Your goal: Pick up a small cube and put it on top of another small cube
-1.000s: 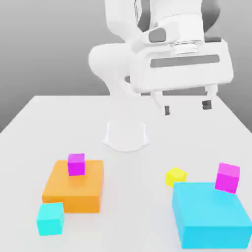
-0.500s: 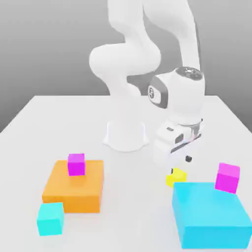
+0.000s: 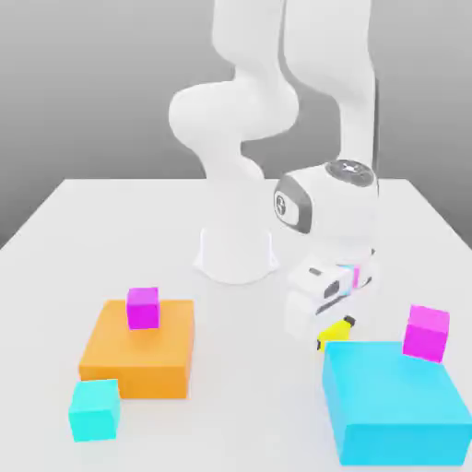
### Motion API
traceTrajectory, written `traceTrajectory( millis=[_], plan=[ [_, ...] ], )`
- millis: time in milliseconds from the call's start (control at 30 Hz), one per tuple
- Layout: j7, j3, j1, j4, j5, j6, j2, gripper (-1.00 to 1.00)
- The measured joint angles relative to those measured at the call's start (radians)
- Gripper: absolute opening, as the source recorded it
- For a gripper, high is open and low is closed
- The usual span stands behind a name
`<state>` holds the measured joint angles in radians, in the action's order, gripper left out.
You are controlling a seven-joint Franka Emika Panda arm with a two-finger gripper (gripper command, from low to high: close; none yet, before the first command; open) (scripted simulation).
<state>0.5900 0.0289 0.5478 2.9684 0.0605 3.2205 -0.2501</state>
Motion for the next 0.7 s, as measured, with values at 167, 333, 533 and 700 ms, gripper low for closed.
traceTrajectory(
  millis=[167,333,533,700],
  plan=[
    [0.003,-0.004,0.005,0.0,-0.002,0.004,-0.005,-1.0],
    [0.002,0.03,-0.043,0.001,-0.017,-0.045,0.053,-1.0],
    [-0.027,0.106,-0.116,0.012,0.014,-0.132,0.152,-1.0],
    [-0.04,0.127,-0.122,0.03,0.042,-0.205,0.239,-1.0]
  ],
)
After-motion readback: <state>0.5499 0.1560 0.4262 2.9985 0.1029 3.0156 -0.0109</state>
